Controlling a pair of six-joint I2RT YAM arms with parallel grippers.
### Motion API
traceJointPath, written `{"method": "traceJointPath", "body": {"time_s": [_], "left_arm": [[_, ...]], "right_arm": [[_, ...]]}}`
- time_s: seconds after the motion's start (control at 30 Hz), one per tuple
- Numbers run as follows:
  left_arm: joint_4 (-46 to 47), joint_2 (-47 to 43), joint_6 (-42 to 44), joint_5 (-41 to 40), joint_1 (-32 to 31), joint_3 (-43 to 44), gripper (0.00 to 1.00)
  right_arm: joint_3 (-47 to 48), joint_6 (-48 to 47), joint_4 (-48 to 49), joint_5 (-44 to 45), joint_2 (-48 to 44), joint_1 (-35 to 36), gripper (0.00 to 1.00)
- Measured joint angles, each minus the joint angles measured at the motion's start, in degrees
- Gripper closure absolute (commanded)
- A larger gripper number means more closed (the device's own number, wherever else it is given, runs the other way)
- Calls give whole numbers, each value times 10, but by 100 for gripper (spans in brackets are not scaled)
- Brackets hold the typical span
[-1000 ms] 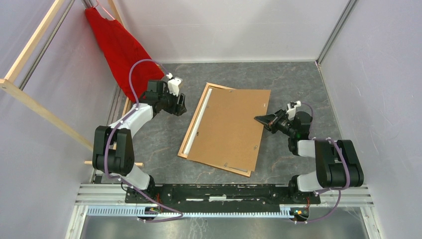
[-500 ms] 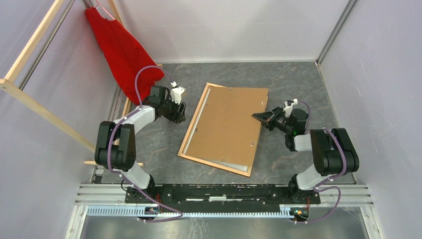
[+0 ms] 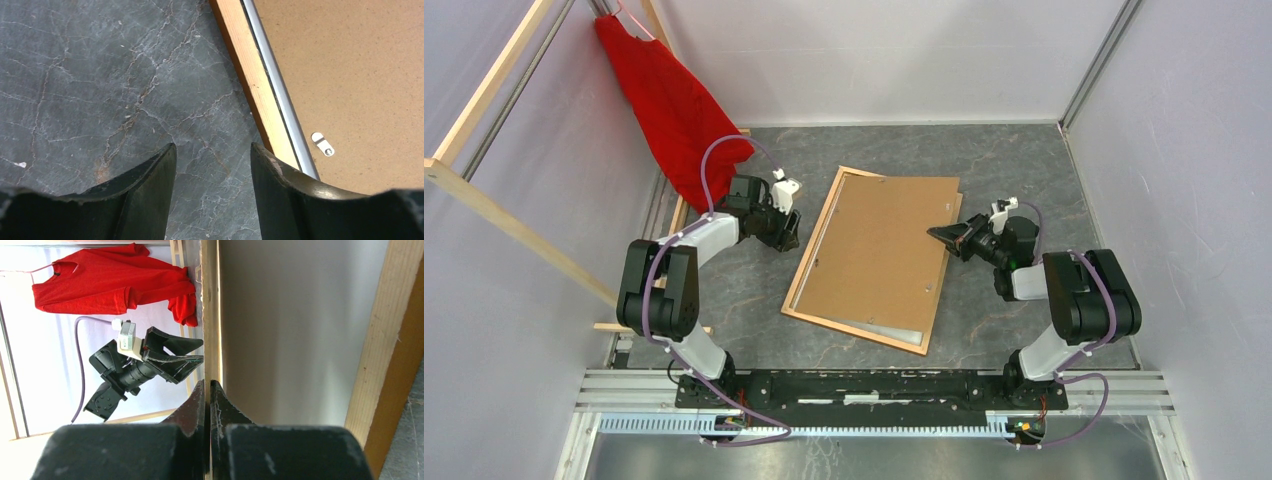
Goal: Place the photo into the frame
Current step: Place the photo frame item in the photo frame.
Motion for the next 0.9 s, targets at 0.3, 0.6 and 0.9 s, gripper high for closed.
{"method": "traceJointPath", "body": {"time_s": [0.3,0.6,0.9], "left_arm": [[-1,6,8,-5,-17,-6,41],[-2,13,13,-13,-21,-12,43],[-2,13,18,-12,-31,-23,52]], "right_arm": [[39,-29,-34,2,5,6,100],[43,-47,-58,7,5,7,100],[36,-45,-57,29,4,19,100]]}}
